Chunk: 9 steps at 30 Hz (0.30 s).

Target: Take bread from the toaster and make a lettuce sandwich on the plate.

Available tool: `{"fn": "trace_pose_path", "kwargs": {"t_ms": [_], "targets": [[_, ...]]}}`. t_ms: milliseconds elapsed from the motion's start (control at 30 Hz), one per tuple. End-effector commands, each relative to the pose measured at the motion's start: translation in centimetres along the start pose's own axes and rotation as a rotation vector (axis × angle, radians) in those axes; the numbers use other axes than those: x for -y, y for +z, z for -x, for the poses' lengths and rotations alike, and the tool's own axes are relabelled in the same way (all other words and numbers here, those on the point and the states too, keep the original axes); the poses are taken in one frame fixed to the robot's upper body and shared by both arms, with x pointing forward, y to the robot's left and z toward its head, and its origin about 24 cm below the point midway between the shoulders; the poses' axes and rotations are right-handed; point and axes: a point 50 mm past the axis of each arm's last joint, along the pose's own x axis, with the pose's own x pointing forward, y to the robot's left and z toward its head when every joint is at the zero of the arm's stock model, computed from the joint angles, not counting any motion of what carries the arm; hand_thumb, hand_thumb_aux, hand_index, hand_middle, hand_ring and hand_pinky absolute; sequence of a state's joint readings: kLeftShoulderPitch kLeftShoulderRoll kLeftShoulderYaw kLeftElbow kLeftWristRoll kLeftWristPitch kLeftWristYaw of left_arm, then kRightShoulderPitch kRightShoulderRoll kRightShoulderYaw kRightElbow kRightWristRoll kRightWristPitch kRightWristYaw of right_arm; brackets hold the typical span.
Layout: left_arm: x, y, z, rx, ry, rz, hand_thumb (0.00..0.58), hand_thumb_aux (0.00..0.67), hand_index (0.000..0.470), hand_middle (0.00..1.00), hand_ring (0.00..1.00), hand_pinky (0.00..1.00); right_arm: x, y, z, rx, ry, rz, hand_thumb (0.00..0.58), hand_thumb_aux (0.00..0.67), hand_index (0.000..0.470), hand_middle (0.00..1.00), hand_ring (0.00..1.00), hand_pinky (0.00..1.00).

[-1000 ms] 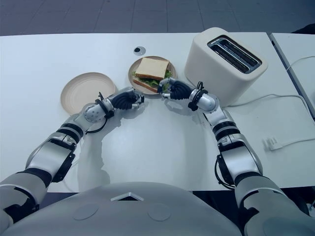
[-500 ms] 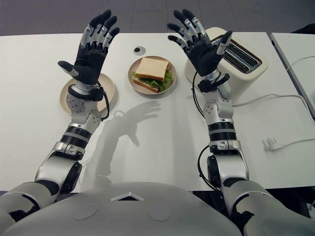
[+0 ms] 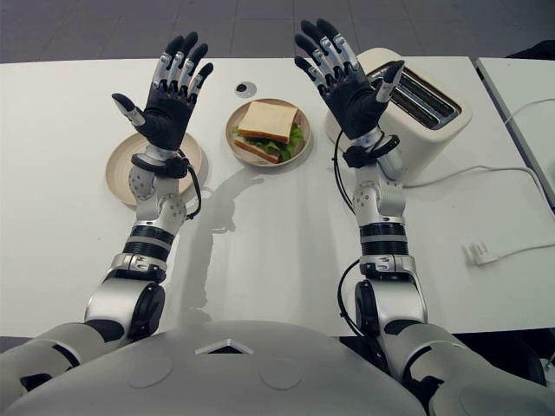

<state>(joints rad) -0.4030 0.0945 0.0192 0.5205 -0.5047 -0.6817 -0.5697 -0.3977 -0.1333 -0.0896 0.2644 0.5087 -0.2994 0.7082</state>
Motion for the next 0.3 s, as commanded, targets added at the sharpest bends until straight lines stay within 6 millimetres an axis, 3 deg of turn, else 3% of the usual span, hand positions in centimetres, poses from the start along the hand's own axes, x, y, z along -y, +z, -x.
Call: {"fn": "trace_pose_path", "kwargs": {"t_ms": [33, 133, 300], "targets": [[-0.2, -1.3, -0.3, -0.095, 0.056, -0.031, 0.000, 0.000, 0.000, 0.00, 0.00, 0.00, 0.1, -1.4, -0.4, -0.092, -0.120, 0.137, 0.000, 0.000, 0.000, 0.00, 0.00, 0.00], [0.2, -1.8, -0.3, -0.154, 0.072, -0.081, 0.000, 0.000, 0.000, 0.00, 0.00, 0.00, -0.1, -2.3, -0.8, -0.184, -0.224, 0.305, 0.000, 0.000, 0.000, 0.00, 0.00, 0.00], [1.2, -1.8, -0.6, -0.160, 0.028, -0.065, 0.000, 0.000, 0.000, 0.00, 0.00, 0.00, -1.0, -2.4, -1.1, -0.198, -0.175, 0.341, 0.000, 0.000, 0.000, 0.00, 0.00, 0.00]]}}
